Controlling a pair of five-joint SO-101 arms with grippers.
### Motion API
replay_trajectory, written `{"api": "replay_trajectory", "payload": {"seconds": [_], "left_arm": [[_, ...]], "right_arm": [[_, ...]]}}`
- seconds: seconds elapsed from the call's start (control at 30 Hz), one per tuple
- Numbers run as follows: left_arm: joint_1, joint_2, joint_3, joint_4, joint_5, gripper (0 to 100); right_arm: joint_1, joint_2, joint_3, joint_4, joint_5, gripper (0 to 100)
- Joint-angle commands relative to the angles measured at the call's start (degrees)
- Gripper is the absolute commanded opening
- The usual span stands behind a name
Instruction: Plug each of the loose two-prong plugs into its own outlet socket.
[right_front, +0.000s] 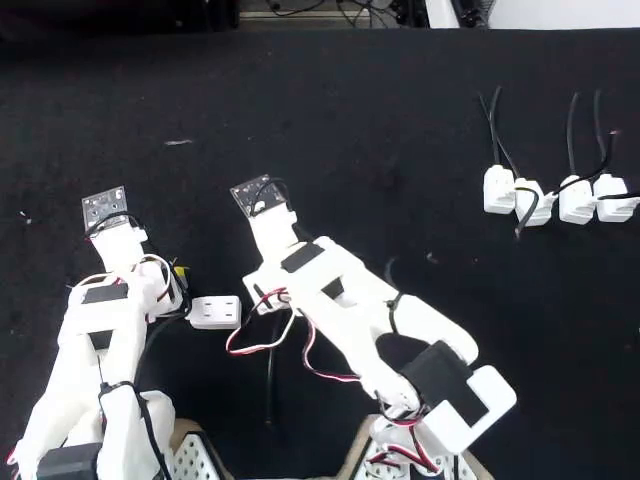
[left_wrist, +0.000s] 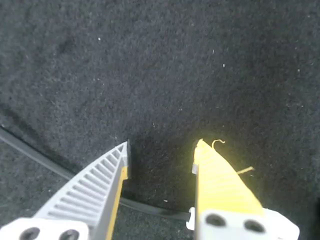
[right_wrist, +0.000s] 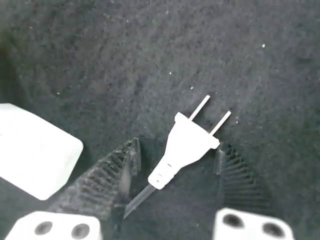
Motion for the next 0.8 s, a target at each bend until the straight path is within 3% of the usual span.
{"api": "replay_trajectory", "payload": {"seconds": [0.0, 0.07, 0.2, 0.43, 0.77], "left_arm": [[0.57, -0.53, -0.22, -0.79, -0.35, 22], [0.57, -0.53, -0.22, -0.79, -0.35, 22], [0.57, -0.53, -0.22, -0.88, -0.35, 22], [0.57, -0.53, -0.13, -0.88, -0.35, 22], [0.57, -0.53, -0.13, -0.79, -0.35, 22]], "right_arm": [[-0.18, 0.48, -3.21, -1.85, -0.35, 22.8], [0.26, 0.48, -3.21, -2.46, -0.35, 18.8], [3.08, 0.48, -3.12, -4.75, -0.35, 0.4], [8.18, -3.12, -4.62, 0.62, 0.62, 1.1], [17.32, -20.44, -13.85, 21.27, 30.59, 1.1]]}}
